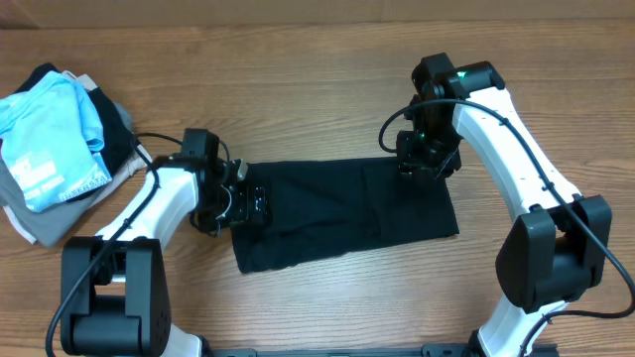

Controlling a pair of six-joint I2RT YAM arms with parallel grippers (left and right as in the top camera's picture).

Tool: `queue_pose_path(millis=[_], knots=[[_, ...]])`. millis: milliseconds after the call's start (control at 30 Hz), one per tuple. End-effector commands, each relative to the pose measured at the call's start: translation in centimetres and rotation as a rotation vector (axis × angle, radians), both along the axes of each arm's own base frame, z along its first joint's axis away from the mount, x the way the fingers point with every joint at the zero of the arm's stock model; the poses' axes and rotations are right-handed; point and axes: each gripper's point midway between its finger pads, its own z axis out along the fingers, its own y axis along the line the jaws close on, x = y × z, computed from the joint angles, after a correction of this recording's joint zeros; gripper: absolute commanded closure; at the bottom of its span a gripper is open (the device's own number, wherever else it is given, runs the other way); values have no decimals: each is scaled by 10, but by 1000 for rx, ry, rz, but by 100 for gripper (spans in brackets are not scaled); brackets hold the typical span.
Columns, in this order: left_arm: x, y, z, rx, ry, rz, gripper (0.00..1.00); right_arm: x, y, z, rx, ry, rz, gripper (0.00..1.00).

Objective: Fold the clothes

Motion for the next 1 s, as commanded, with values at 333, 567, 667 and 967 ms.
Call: queue_pose_path(millis=[333,567,667,967], knots=[[-10,-37,-10,-36,-42,-107,51,2,1,8,7,-24,-3,58],[-1,-7,-7,75,-33,-34,88,5,-3,8,-7,-33,-2,64],[10,23,4,187,-32,13,89,9,-15,7,-28,-43,-25,64],[76,119,101,337,-165,244,87,18,-76,7,-33,-23,-191,64]])
